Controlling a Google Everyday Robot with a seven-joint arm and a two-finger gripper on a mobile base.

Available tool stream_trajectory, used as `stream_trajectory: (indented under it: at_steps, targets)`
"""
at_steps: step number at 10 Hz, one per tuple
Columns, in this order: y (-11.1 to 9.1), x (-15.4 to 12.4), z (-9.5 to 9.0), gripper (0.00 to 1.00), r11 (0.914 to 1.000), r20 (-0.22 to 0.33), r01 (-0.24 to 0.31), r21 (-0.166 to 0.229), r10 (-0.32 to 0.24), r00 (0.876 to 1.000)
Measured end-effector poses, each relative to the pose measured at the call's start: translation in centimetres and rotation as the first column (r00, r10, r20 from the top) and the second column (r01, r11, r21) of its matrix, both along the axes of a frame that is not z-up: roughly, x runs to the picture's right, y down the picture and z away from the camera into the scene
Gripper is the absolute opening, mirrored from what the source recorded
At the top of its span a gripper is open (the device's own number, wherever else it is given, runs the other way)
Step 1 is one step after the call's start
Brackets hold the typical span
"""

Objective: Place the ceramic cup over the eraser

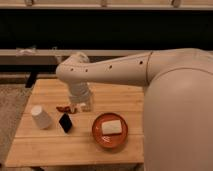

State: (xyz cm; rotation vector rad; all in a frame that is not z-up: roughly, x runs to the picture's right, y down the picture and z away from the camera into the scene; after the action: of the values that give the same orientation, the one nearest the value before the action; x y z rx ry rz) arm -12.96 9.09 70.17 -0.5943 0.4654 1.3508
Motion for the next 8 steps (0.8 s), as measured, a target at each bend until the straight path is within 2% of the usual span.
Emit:
stream_trajectory:
  at_steps: [2,4,5,6,7,8]
  targets:
    - [-1.0,-4.1,0.4,0.65,0.9972,0.067,0.073,0.013,-0.074,0.995]
    - [-1.7,-9.3,0.9,0.65,0.9892,0.156,0.145,0.023,-0.147,0.977]
    - [-1.9,-11.3,1.2,0.65,0.983,0.195,0.181,0.031,-0.183,0.964]
    - [-1.7,-13.6,1.5,0.65,0.9748,0.244,0.22,0.036,-0.222,0.944]
    - [-1.3,-16.1,1.8,0.65,0.9637,0.3,0.264,0.039,-0.263,0.917]
    - [-0.8,-17.3,1.9,0.65,0.9565,0.333,0.289,0.039,-0.285,0.899]
